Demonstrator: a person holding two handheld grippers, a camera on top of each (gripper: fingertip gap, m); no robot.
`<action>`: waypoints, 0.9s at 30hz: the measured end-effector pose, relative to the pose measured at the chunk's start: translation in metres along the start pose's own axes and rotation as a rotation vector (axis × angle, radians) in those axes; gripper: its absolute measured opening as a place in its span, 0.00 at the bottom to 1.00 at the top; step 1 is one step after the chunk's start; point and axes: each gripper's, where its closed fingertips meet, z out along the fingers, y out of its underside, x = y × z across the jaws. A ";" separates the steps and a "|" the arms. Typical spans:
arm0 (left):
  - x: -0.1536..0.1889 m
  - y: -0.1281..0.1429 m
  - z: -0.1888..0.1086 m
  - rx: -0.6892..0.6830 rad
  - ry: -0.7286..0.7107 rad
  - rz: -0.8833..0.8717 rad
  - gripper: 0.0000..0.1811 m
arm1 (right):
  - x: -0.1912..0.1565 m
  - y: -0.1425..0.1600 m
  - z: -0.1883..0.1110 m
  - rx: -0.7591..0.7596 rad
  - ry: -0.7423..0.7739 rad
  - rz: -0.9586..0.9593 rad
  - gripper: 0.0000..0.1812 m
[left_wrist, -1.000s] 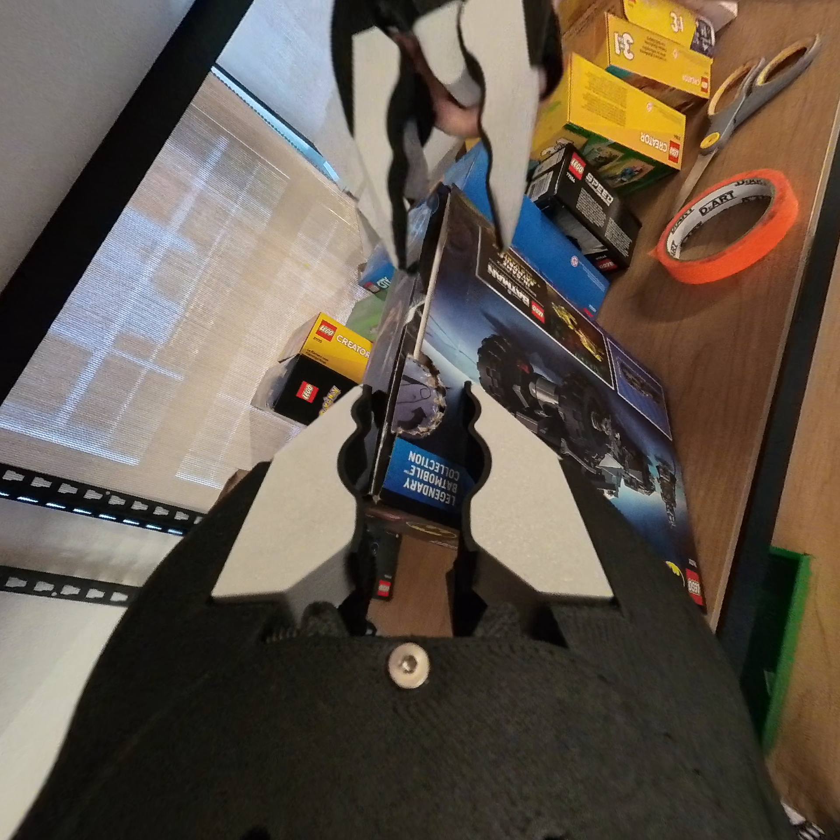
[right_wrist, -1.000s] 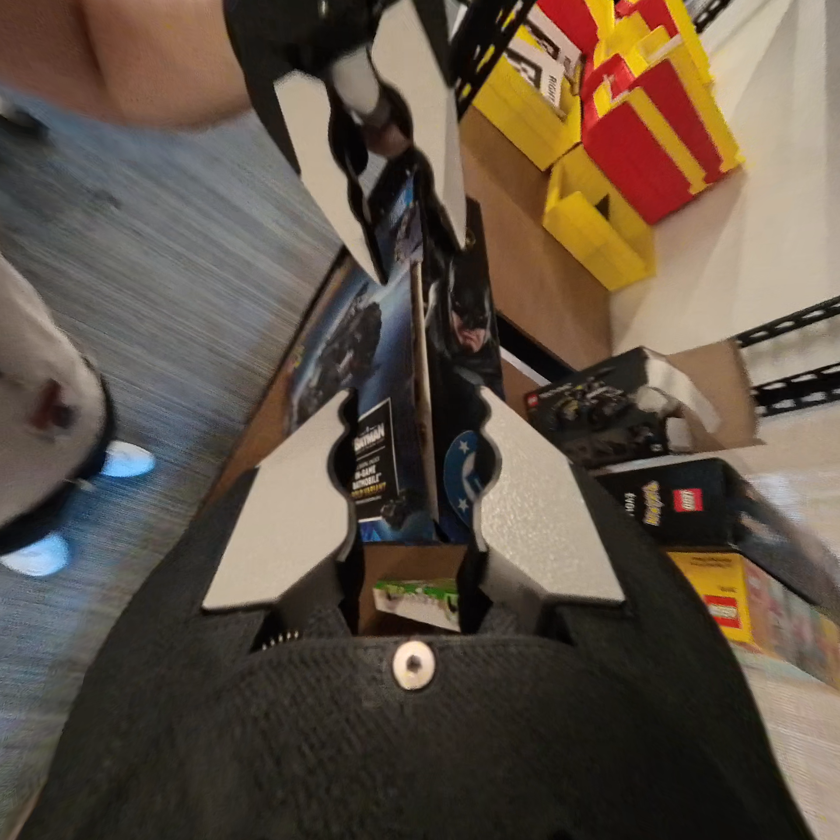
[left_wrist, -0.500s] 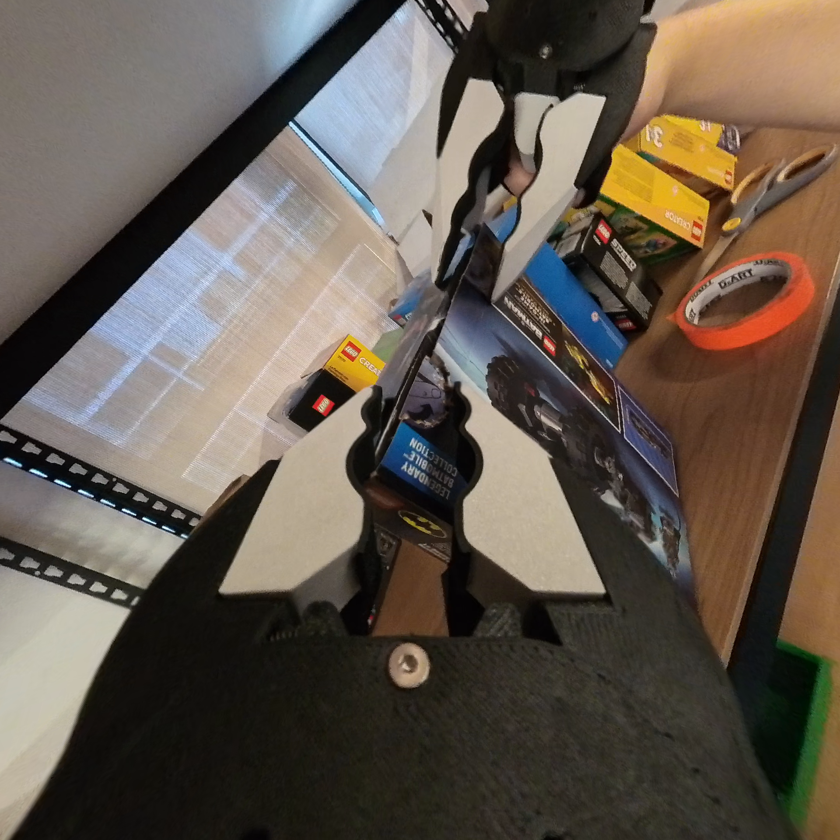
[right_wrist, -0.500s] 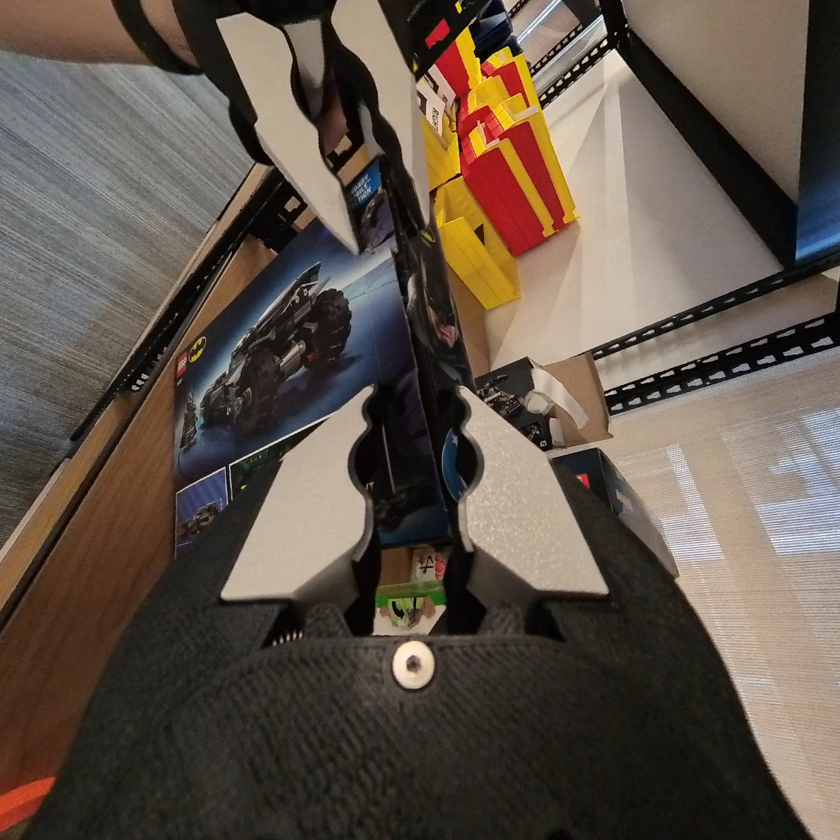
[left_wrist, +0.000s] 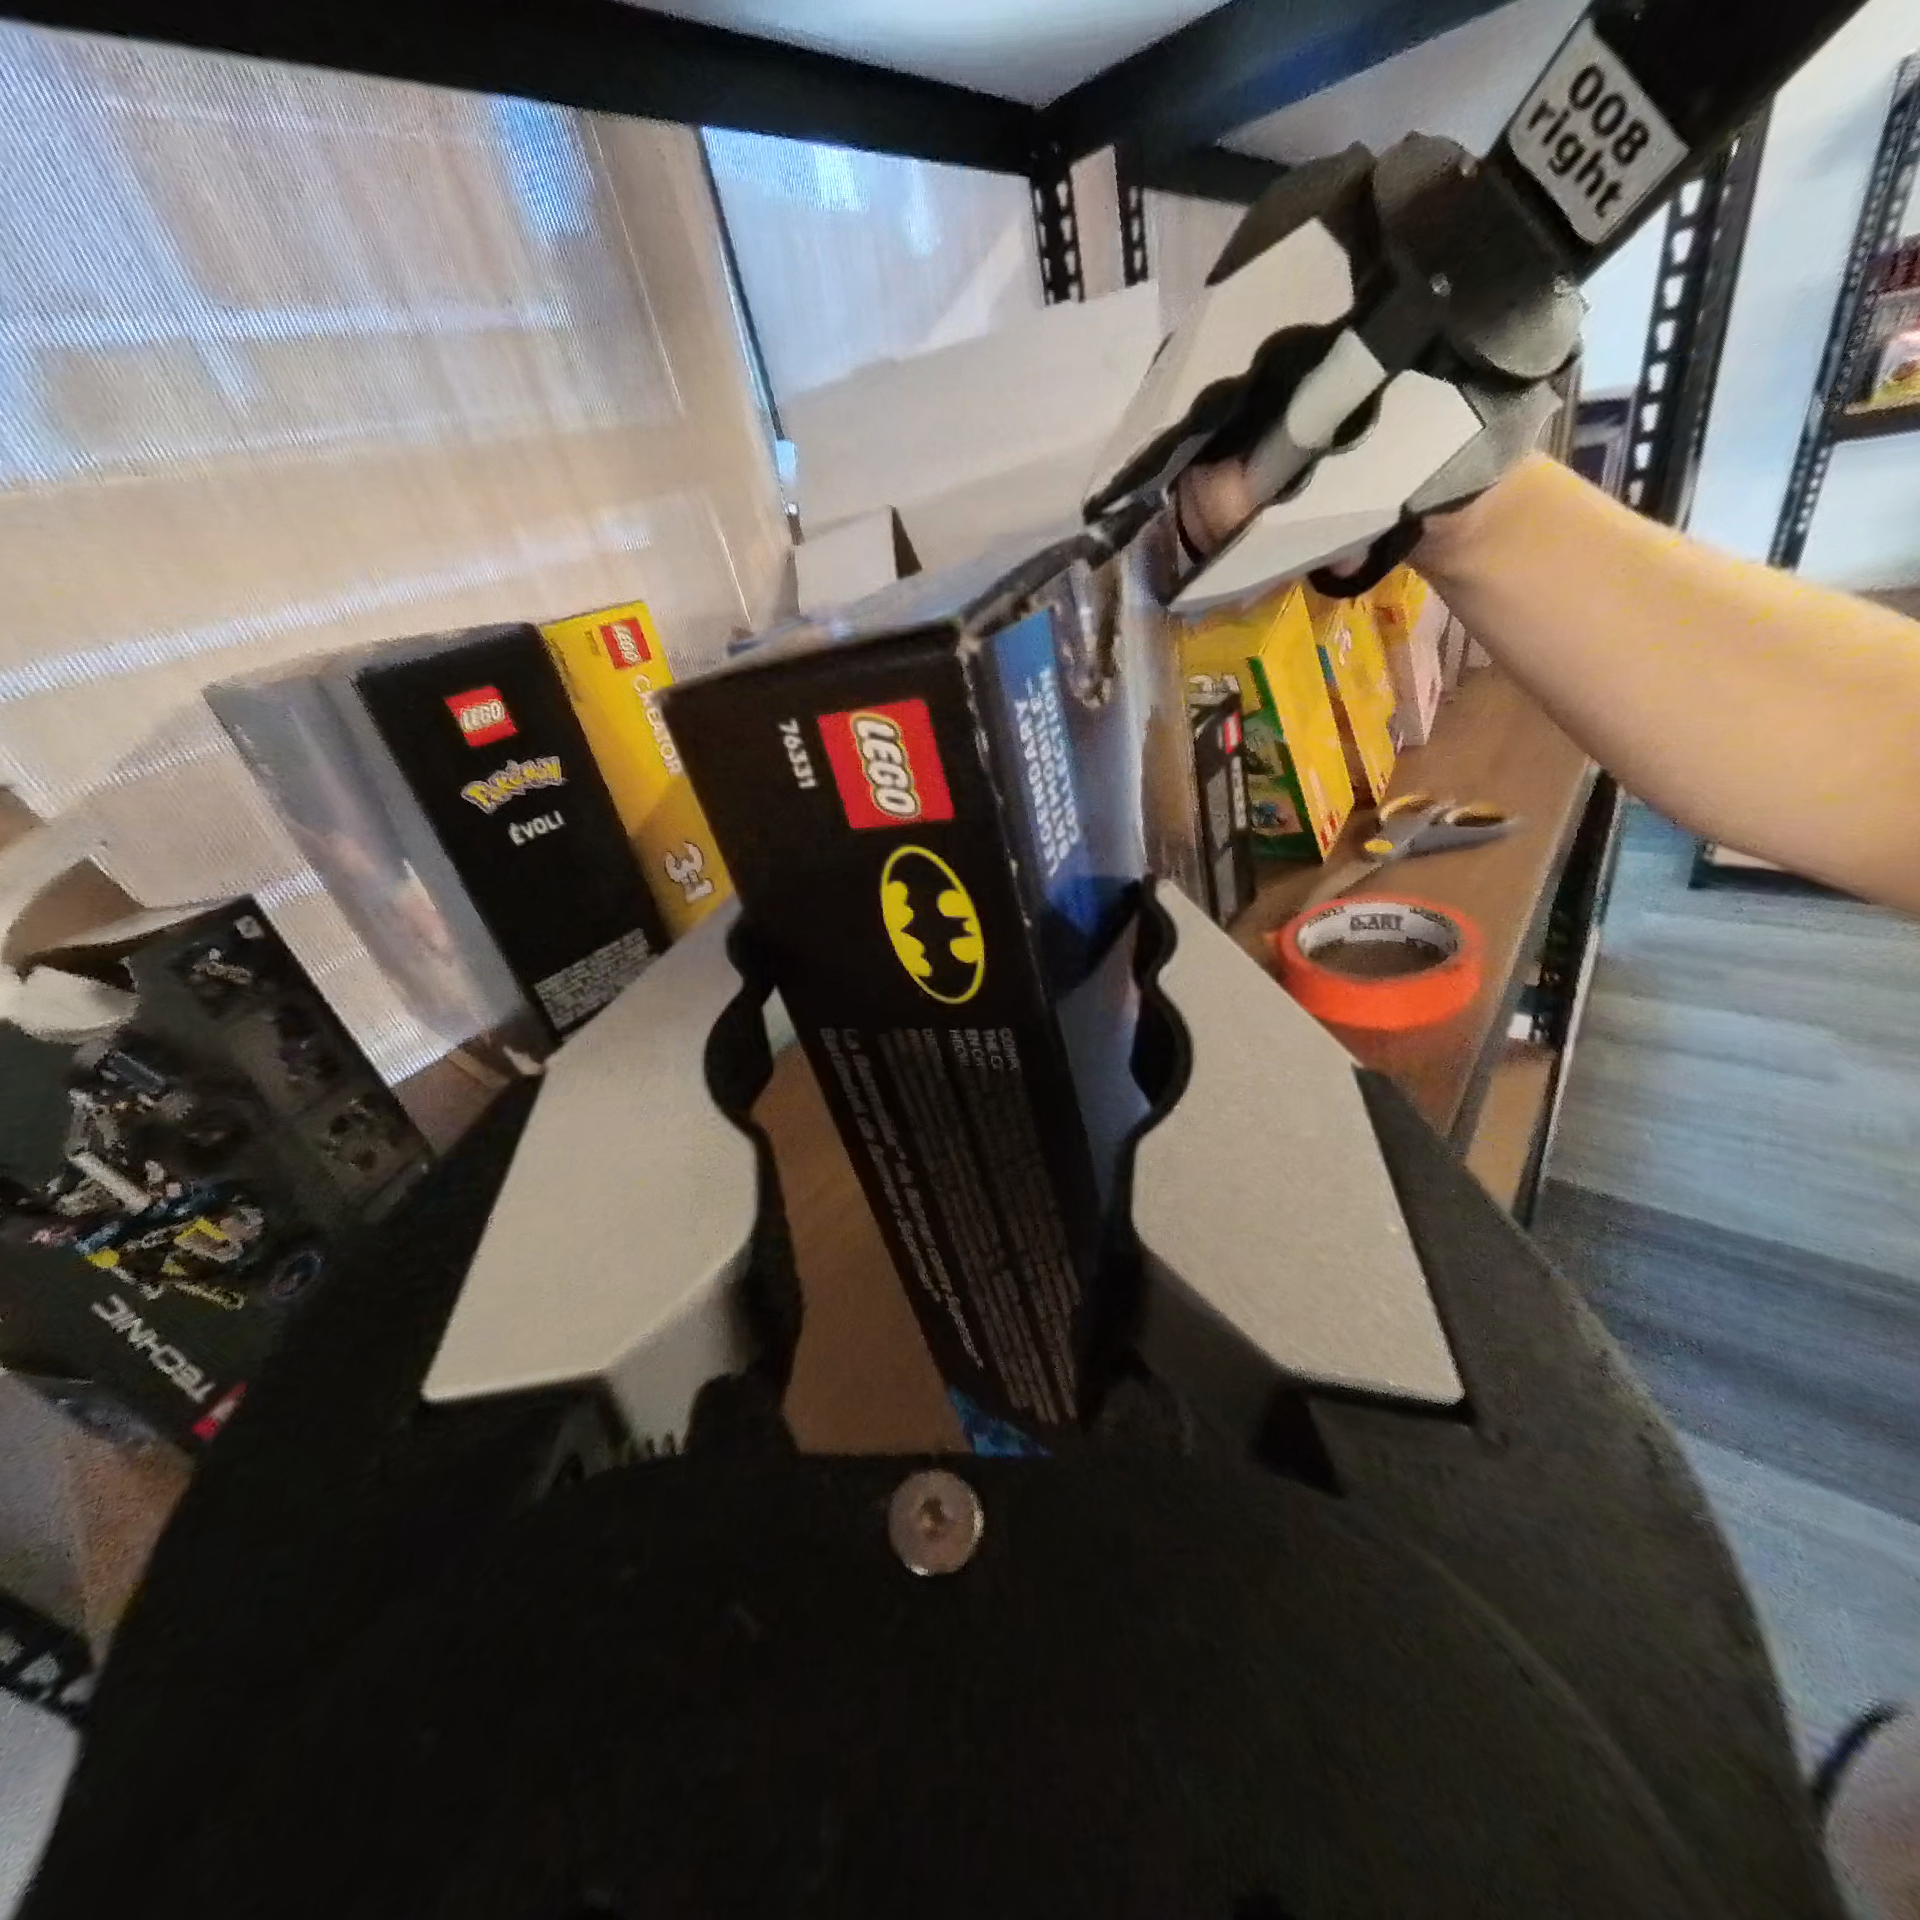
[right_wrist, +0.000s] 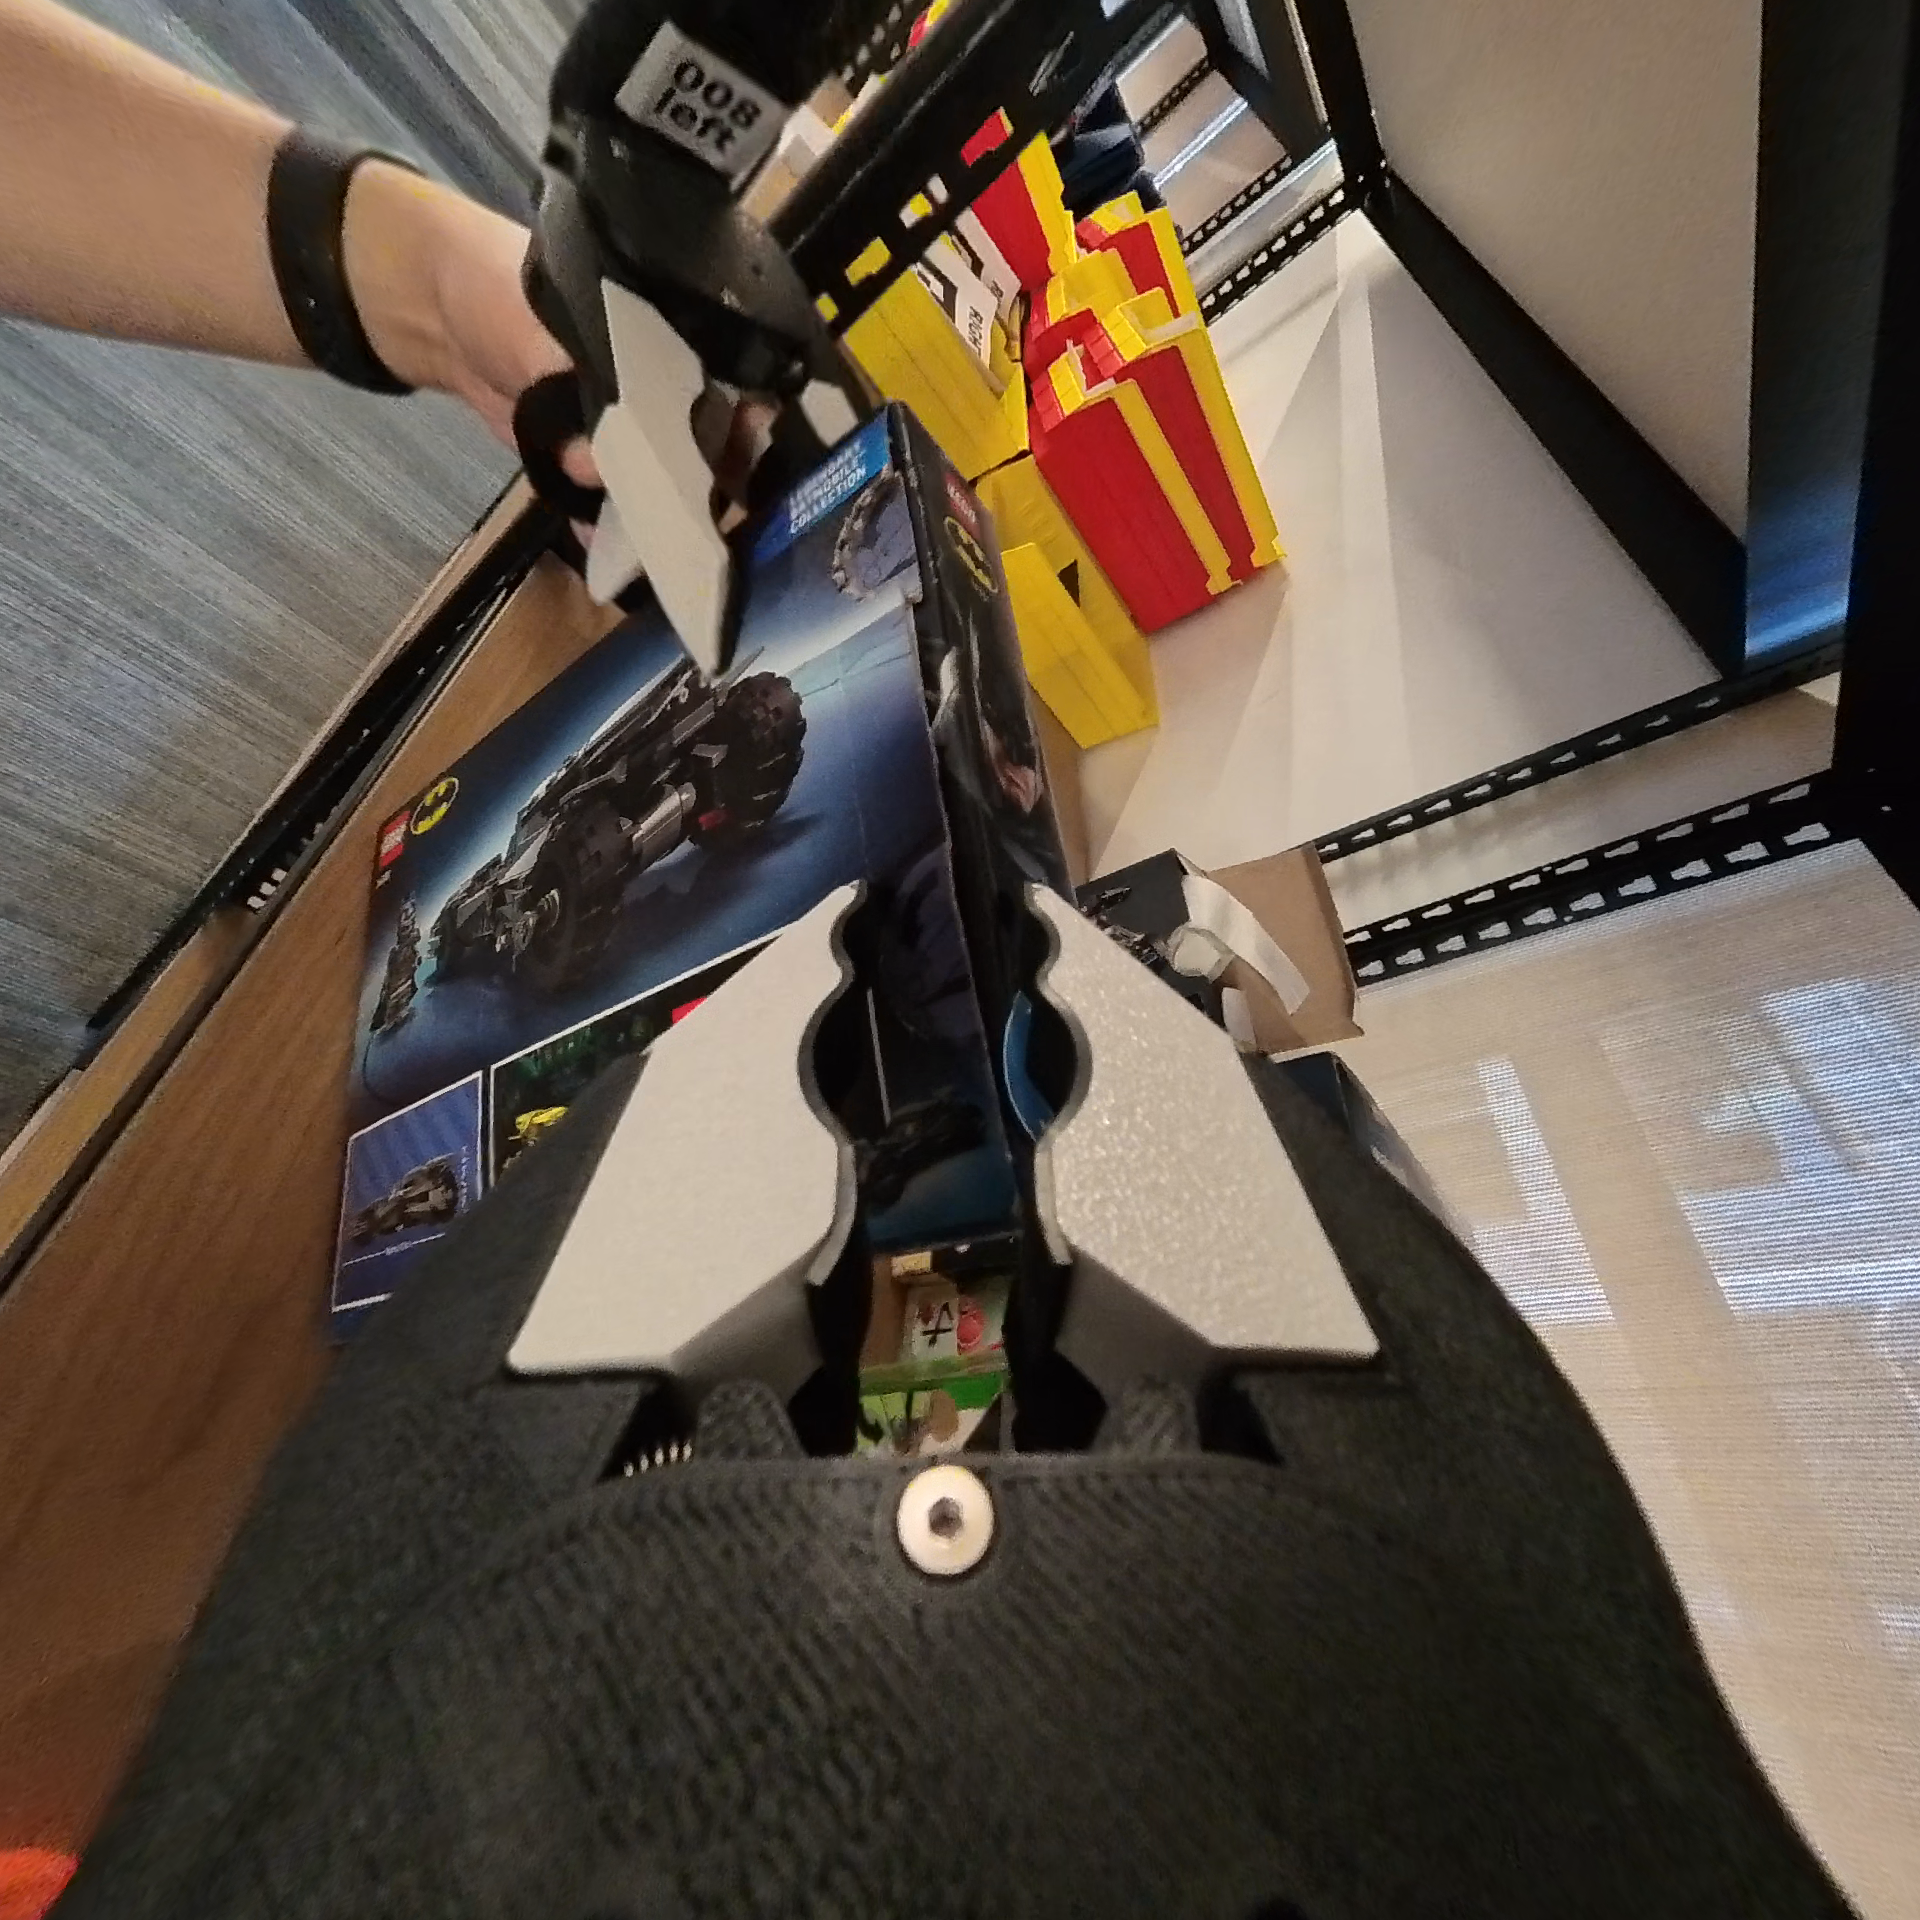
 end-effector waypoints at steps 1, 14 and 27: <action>0.000 0.001 0.001 0.012 0.006 0.008 0.37 | 0.001 0.001 0.001 0.000 0.003 -0.001 0.14; 0.045 -0.015 -0.005 0.118 -0.287 0.039 0.32 | 0.002 0.008 -0.007 0.117 -0.145 0.022 0.13; -0.002 -0.005 -0.005 0.010 -0.117 0.054 0.35 | 0.012 0.016 0.009 -0.056 0.065 -0.029 0.12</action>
